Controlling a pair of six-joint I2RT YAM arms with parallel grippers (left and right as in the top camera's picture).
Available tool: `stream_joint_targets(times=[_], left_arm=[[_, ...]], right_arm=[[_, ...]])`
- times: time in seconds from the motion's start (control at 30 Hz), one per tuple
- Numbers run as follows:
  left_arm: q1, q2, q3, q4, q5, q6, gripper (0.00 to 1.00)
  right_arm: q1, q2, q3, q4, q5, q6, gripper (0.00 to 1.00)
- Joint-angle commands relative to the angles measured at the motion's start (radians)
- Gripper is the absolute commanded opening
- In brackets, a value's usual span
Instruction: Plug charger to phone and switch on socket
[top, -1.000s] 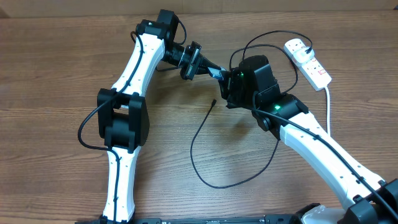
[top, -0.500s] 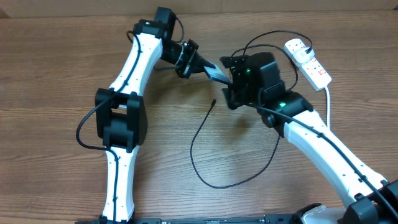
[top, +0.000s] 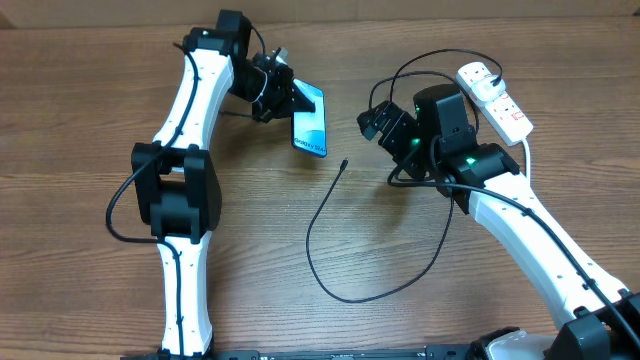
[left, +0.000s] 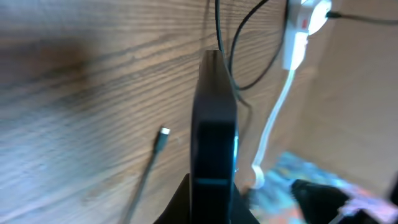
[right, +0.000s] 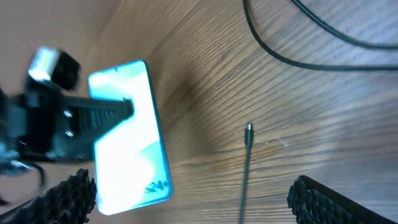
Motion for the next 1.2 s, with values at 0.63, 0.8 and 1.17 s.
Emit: stream_joint_targets(times=[0.63, 0.8, 1.17], left_arm=[[-0.117, -0.488, 0.025, -0.226, -0.929, -0.197, 0.04], [-0.080, -0.488, 0.025, -0.267, -0.928, -0.198, 0.04], [-0.049, -0.481, 0.021, -0.303, -0.887, -0.196, 0.04]], right_arm=[[0.006, 0.338, 0.658, -0.629, -0.017, -0.425, 1.00], [0.023, 0.372, 0.633, -0.560, -0.016, -0.415, 1.00], [0.072, 0.529, 0.555, -0.524, 0.003, -0.259, 0.77]])
